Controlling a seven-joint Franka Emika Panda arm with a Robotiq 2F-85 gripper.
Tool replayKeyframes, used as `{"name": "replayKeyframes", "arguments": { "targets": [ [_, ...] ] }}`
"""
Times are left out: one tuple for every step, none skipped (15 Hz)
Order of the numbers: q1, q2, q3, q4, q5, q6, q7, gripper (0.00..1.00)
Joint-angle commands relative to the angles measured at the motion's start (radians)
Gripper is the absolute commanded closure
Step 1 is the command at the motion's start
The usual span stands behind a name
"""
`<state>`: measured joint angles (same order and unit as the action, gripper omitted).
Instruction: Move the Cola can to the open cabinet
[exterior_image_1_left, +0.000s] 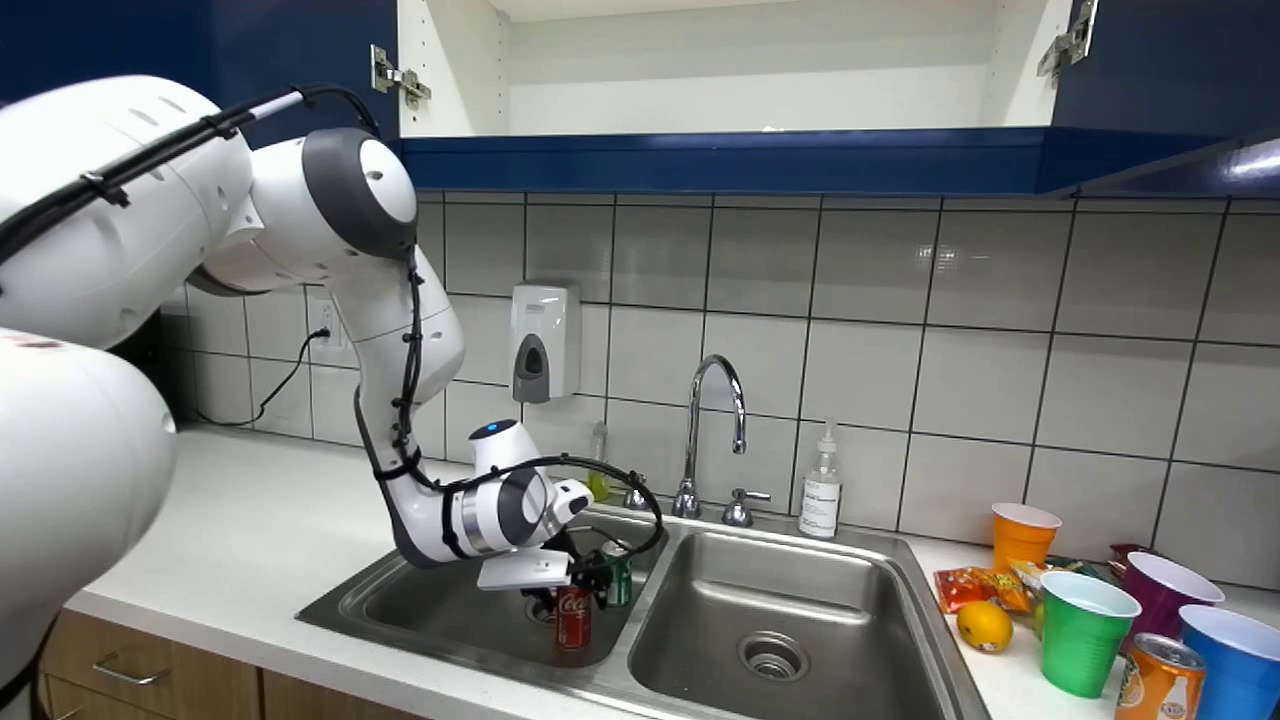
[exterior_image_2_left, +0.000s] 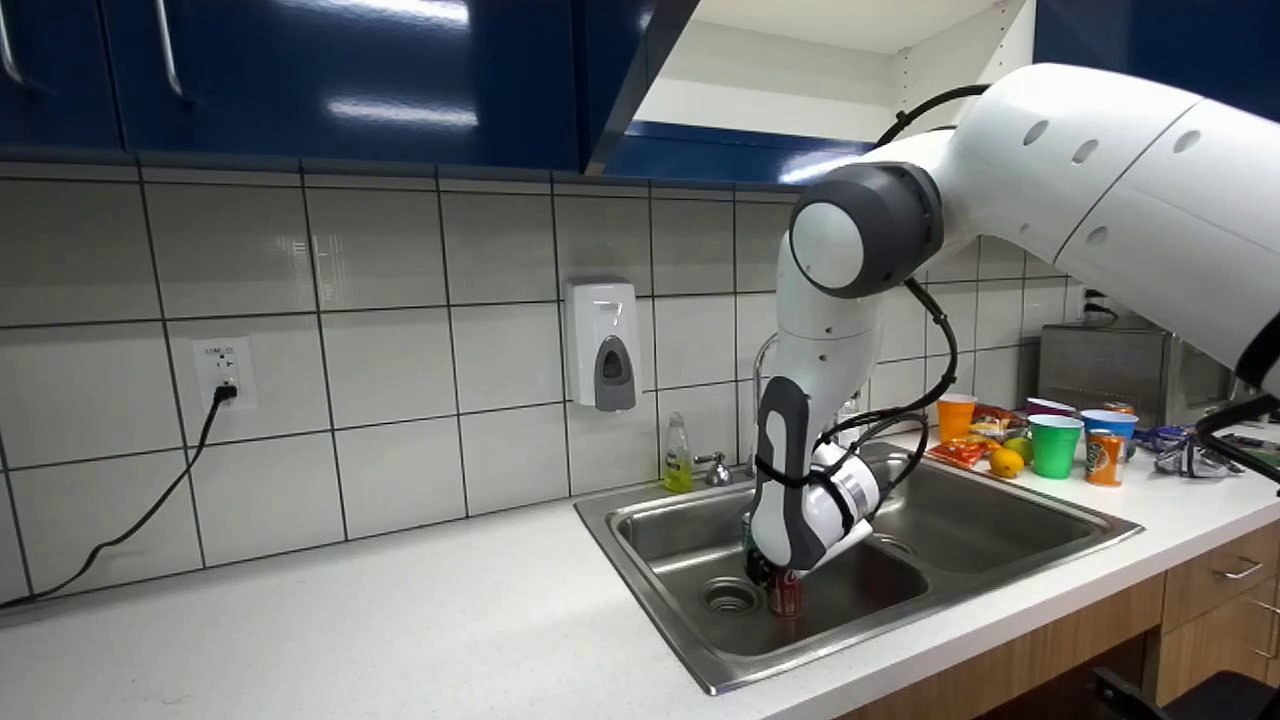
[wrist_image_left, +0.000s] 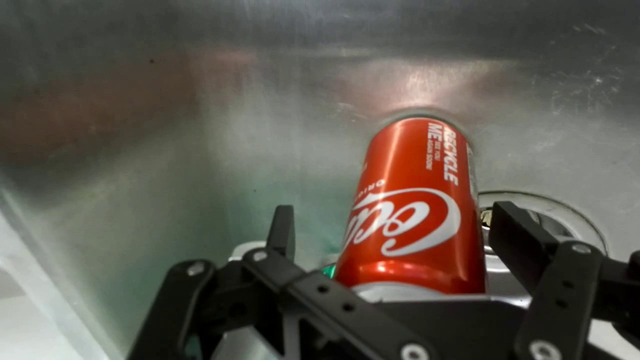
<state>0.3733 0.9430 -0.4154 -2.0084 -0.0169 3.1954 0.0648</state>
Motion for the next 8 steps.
{"name": "replayKeyframes", "arguments": {
  "targets": [
    [0.027,0.017,-0.025,0.014,0.019,-0.002,0.023,0.0],
    [0.028,0.018,-0.026,0.015,0.021,-0.001,0.024,0.0],
    [0.031,0.019,-0.028,0.015,0.022,-0.002,0.024,0.0],
    [0.032,0.02,-0.029,0.016,0.023,-0.003,0.025,0.0],
    [0.034,0.021,-0.03,0.017,0.025,-0.003,0.026,0.0],
    [0.035,0.021,-0.03,0.017,0.026,-0.003,0.026,0.0],
    [0.038,0.022,-0.032,0.018,0.027,-0.003,0.026,0.0],
    [0.04,0.023,-0.033,0.019,0.029,-0.004,0.027,0.0]
  ]
}}
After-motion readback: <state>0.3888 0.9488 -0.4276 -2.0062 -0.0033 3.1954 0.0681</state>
